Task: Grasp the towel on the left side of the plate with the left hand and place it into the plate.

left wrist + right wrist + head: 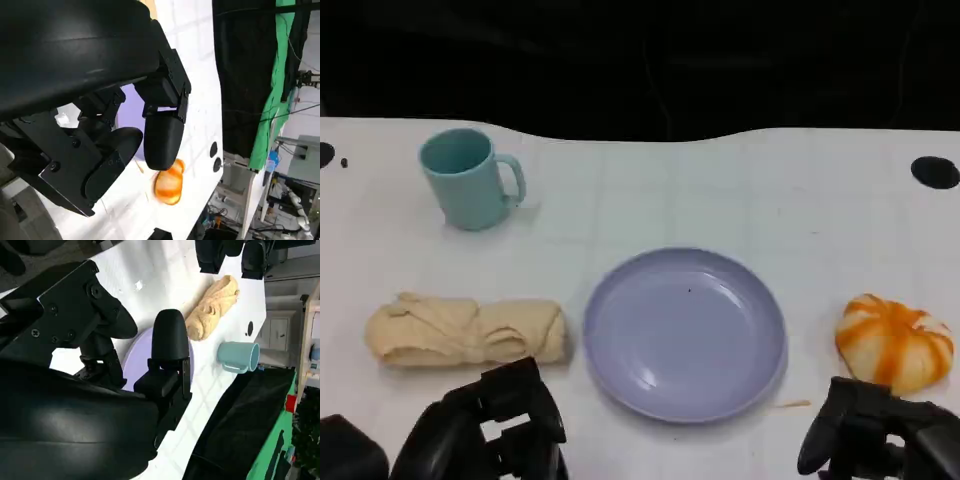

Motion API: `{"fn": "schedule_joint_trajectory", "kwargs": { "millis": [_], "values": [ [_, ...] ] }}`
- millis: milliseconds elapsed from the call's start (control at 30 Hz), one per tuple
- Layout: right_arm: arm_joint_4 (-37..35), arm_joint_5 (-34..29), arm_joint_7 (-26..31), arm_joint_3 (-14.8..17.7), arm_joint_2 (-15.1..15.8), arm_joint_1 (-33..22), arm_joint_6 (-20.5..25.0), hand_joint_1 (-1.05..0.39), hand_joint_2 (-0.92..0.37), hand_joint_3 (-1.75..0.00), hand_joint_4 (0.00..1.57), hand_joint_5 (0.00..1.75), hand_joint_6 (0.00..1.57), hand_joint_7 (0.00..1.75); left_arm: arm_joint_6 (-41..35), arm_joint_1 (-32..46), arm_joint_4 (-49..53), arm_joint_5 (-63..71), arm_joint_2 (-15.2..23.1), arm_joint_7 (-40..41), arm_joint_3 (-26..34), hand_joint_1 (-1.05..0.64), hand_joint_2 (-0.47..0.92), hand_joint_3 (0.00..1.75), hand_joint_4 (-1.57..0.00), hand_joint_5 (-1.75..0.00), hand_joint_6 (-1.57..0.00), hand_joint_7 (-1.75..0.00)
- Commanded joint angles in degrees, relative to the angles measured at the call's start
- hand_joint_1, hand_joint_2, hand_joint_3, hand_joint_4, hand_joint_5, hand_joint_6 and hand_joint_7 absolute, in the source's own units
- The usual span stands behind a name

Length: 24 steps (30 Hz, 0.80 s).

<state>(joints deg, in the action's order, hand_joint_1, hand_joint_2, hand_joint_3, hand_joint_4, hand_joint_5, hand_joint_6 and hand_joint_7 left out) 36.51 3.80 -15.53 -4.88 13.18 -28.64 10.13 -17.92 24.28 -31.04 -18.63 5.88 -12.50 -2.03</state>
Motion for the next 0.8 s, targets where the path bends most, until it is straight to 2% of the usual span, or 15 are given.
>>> {"fn": "schedule_joint_trajectory", "kwargs": {
  "millis": [33, 267, 333, 400, 467, 567, 600, 667, 800],
  "values": [
    [0.15, 0.25, 0.06, 0.08, 0.17, -0.3, 0.21, 0.0, -0.4, -1.35, 0.77, 1.74, 0.7, 1.46, -0.02, 0.19, 0.03, 0.15, 0.58, -0.01, 0.25, -0.06, 0.26, 1.58, -0.92, -1.75, -0.88, -1.56],
    [-0.46, 0.2, -0.14, -0.16, 0.13, -0.13, -0.29, -0.02, -0.39, -1.34, 0.78, 1.75, 0.69, 1.46, 1.26, 0.01, 0.98, 0.31, 0.65, -0.58, 0.43, -0.05, 0.27, 1.58, -0.92, -1.75, -0.87, -1.56],
    [-0.78, 0.24, -0.17, -0.16, 0.11, -0.06, -0.64, -0.02, -0.39, -1.34, 0.78, 1.75, 0.69, 1.46, 2.17, -0.01, 1.4, 0.1, 0.37, -0.79, 0.57, -0.04, 0.29, 1.56, -0.9, -1.73, -0.86, -1.51],
    [-0.95, 0.35, -0.26, -0.16, 0.12, -0.04, -0.79, -0.03, -0.39, -1.34, 0.78, 1.75, 0.69, 1.46, 3.61, -0.04, 1.93, 0.35, 0.26, -0.97, 0.61, -0.06, 0.31, 1.52, -0.86, -1.66, -0.86, -1.33],
    [-0.94, 0.24, -0.22, -0.35, 0.08, -0.17, -0.91, -0.03, -0.39, -1.34, 0.78, 1.75, 0.7, 1.46, 5.43, -0.07, 2.29, 1.24, 0.52, -1.05, 0.56, -0.08, 0.3, 1.49, -0.83, -1.62, -0.86, -1.24],
    [-0.42, -0.08, 0.06, -0.8, -0.01, -0.45, -0.38, -0.04, -0.4, -1.34, 0.77, 1.75, 0.69, 1.46, 11.03, -0.39, 3.55, 5.97, 1.93, -1.28, 0.01, -0.15, 0.36, 1.33, -0.74, -1.52, -0.76, -1.1],
    [-0.17, -0.14, 0.18, -0.98, -0.05, -0.49, -0.04, -0.04, -0.4, -1.34, 0.77, 1.75, 0.69, 1.46, 12.45, -0.51, 3.83, 7.24, 2.25, -1.29, -0.06, -0.18, 0.42, 1.19, -0.71, -1.45, -0.72, -1.03],
    [0.32, -0.45, 0.5, -1.42, -0.07, -0.59, 0.62, -0.03, -0.4, -1.33, 0.77, 1.75, 0.69, 1.46, 14.91, -0.77, 4.49, 8.93, 2.76, -1.51, -0.03, -0.19, 0.48, 1.05, -0.69, -1.36, -0.68, -0.93],
    [0.37, -0.73, 0.69, -2.09, -0.22, -0.55, 0.22, -0.02, -0.4, -1.32, 0.78, 1.75, 0.69, 1.47, 17.95, -1.73, 4.63, 11.26, 4.12, -1.94, 0.4, -0.2, 0.52, 0.91, -0.62, -1.21, -0.57, -0.76]
  ]
}}
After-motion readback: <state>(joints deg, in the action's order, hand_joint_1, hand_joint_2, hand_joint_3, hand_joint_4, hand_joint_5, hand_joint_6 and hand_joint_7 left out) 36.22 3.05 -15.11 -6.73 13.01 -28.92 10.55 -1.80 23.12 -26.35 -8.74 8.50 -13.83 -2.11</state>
